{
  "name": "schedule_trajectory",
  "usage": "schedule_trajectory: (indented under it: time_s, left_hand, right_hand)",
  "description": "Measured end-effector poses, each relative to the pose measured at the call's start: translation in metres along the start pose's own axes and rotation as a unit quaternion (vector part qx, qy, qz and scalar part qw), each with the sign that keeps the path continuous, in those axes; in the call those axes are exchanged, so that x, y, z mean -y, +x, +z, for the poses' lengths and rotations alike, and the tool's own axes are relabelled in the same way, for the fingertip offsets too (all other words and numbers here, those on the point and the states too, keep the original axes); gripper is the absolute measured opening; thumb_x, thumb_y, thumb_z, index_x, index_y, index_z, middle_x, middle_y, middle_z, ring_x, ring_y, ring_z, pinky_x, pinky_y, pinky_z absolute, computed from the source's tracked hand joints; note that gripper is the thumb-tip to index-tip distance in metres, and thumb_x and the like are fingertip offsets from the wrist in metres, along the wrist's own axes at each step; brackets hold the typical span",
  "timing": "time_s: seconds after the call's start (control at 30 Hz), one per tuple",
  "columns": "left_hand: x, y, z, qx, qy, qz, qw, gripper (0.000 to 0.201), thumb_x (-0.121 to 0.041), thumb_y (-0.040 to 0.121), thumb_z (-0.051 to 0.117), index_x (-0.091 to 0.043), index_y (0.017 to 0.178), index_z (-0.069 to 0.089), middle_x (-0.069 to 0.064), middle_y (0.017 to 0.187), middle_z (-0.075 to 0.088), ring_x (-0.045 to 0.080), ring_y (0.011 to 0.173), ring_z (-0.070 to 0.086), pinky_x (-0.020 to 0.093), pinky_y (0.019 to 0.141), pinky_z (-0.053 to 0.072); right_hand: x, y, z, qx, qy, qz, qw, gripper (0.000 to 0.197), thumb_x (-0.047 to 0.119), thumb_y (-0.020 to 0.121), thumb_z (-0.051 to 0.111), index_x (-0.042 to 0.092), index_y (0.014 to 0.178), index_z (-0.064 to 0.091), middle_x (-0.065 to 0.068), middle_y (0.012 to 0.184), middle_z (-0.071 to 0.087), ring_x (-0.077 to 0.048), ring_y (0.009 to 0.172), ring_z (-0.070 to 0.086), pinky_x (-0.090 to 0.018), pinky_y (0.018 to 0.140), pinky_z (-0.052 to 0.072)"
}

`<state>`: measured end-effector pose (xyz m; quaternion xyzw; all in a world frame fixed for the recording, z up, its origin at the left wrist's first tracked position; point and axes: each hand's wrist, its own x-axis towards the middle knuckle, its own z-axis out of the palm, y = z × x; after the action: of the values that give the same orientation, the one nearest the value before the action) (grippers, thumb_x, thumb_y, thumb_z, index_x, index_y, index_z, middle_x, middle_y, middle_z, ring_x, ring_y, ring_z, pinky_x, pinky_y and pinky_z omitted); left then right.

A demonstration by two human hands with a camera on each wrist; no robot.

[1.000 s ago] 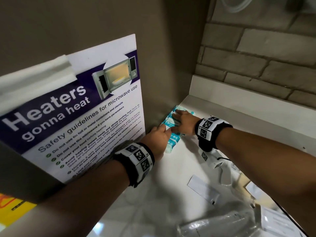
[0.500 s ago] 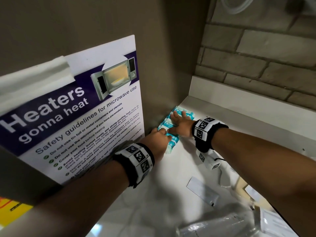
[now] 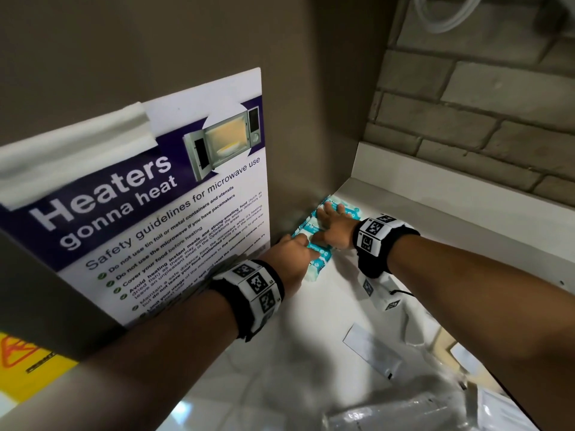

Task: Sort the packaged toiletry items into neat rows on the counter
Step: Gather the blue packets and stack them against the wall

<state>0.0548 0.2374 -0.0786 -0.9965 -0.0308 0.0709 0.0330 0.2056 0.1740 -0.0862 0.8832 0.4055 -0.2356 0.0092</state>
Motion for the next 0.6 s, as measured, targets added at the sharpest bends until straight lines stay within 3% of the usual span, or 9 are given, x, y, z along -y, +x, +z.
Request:
schedule_trajectory:
  time_s: [0.1, 0.2, 0.27, 0.47, 0.6]
  left_hand:
    - [-0.001, -0.005, 0.000, -0.018, 0.004, 0.009, 1.000, 0.055, -0.014, 0.091, 0.050, -0.018, 0.145, 0.038, 0.005, 0.144, 0.041, 0.020, 0.127, 0.039, 0.026, 0.107, 0.025]
    - [-0.001, -0.006, 0.002, -0.024, 0.004, 0.011, 1.000, 0.057, -0.015, 0.093, 0.049, -0.016, 0.148, 0.033, 0.005, 0.150, 0.036, 0.020, 0.134, 0.034, 0.022, 0.109, 0.017]
    - [-0.002, -0.006, 0.003, -0.021, 0.005, 0.013, 1.000, 0.054, -0.015, 0.094, 0.047, -0.014, 0.147, 0.035, 0.006, 0.150, 0.037, 0.019, 0.136, 0.034, 0.023, 0.109, 0.017]
    - [0.001, 0.002, 0.004, 0.009, 0.038, 0.016, 0.999, 0.047, -0.018, 0.092, 0.050, -0.019, 0.139, 0.047, 0.006, 0.139, 0.049, 0.019, 0.127, 0.044, 0.028, 0.106, 0.032]
    - [0.000, 0.000, 0.003, 0.019, 0.042, 0.007, 0.999, 0.040, -0.017, 0.092, 0.049, -0.018, 0.131, 0.056, 0.006, 0.132, 0.054, 0.021, 0.121, 0.050, 0.029, 0.102, 0.039]
  right_hand:
    - [-0.007, -0.003, -0.001, -0.046, 0.000, -0.041, 0.998, 0.081, 0.049, 0.092, 0.052, 0.014, 0.154, 0.014, -0.009, 0.163, 0.000, -0.033, 0.150, -0.002, -0.043, 0.122, 0.009]
    - [-0.013, -0.014, -0.006, -0.079, -0.020, -0.084, 0.993, 0.069, 0.044, 0.093, 0.053, 0.015, 0.151, 0.029, -0.007, 0.161, 0.017, -0.028, 0.147, 0.019, -0.037, 0.119, 0.020]
    - [-0.016, -0.021, -0.007, -0.065, -0.040, -0.098, 0.992, 0.061, 0.038, 0.095, 0.052, 0.015, 0.149, 0.035, -0.007, 0.158, 0.026, -0.026, 0.142, 0.031, -0.034, 0.116, 0.026]
    - [-0.016, -0.022, -0.002, -0.042, -0.045, -0.091, 0.994, 0.059, 0.032, 0.096, 0.052, 0.016, 0.150, 0.033, -0.008, 0.160, 0.022, -0.026, 0.145, 0.028, -0.034, 0.118, 0.023]
    - [-0.016, -0.028, 0.001, -0.041, -0.037, -0.098, 0.994, 0.060, 0.029, 0.094, 0.055, 0.015, 0.149, 0.035, -0.011, 0.157, 0.029, -0.028, 0.144, 0.028, -0.036, 0.117, 0.024]
